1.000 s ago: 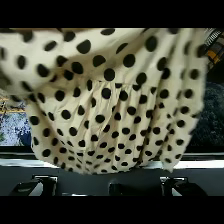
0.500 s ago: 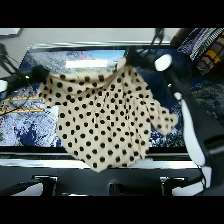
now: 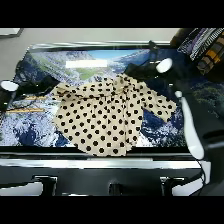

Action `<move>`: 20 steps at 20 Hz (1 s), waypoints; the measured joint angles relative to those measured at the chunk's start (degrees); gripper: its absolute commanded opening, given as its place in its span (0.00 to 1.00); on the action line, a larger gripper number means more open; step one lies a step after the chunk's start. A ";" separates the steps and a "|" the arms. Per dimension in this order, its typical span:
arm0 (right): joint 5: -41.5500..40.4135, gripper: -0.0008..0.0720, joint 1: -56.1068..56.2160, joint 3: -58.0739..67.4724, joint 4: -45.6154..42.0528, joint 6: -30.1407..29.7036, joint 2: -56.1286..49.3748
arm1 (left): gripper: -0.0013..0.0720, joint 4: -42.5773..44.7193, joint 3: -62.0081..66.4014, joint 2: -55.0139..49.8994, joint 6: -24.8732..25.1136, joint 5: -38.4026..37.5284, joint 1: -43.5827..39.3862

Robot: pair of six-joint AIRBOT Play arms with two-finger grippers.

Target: Fold the clothes and pants, and hang the long-sleeved shirts on hangers.

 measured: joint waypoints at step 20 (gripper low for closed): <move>7.37 0.93 -7.61 -62.27 8.81 -6.01 24.68 | 0.95 5.09 -15.61 6.19 2.60 -15.30 13.53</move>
